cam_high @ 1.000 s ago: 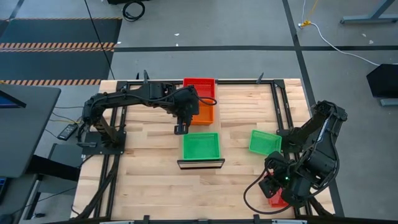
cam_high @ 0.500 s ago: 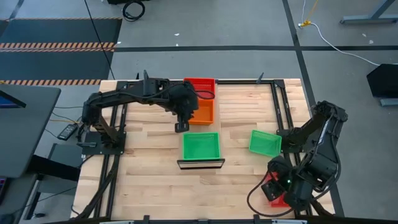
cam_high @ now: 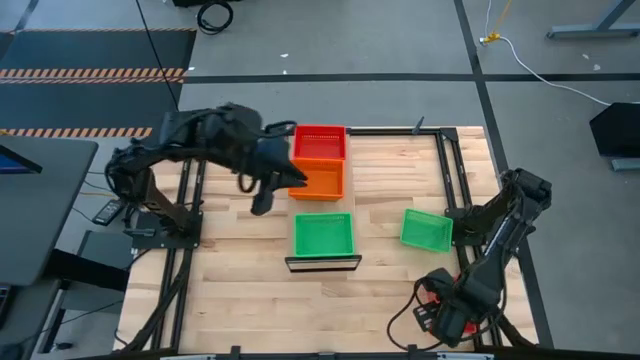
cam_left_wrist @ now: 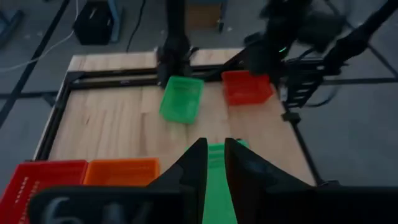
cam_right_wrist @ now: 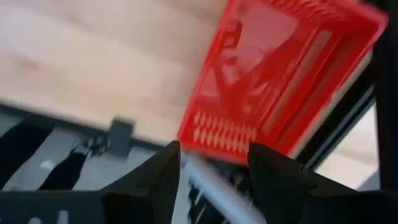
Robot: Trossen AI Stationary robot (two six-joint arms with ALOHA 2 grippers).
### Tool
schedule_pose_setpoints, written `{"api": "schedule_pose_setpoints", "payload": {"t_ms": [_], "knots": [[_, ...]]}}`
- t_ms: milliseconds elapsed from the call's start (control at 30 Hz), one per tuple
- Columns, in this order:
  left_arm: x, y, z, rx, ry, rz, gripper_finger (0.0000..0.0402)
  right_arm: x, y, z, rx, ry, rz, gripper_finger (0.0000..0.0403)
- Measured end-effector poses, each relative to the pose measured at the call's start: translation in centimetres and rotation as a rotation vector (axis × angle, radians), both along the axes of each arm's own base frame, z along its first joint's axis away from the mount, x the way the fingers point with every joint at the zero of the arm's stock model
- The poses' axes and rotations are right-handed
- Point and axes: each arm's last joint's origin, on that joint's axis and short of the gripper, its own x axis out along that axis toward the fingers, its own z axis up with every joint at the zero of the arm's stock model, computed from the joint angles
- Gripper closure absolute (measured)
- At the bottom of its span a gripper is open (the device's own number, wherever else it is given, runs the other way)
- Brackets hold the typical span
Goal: Stack baskets on shelf by color
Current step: Stack the red basket on top of the red baskets on the shelf
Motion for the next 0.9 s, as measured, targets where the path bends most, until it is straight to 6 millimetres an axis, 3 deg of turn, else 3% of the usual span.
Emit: {"api": "schedule_pose_setpoints", "payload": {"t_ms": [467, 733, 900], "knots": [[-2.4, -5.0, 1.9, -0.168, -0.097, -0.058, 0.0351, -0.4, -1.0, -6.0, -0.032, -0.062, -0.02, 0.0211], [-2.8, -6.4, 2.1, -0.197, -0.105, 0.0, 0.0352, -1.0, -2.0, -9.3, -0.029, -0.107, -0.001, 0.0212], [-3.0, -7.2, 2.1, -0.207, -0.104, 0.007, 0.0352, -1.2, -2.4, -10.8, -0.003, -0.134, 0.012, 0.0243]]}}
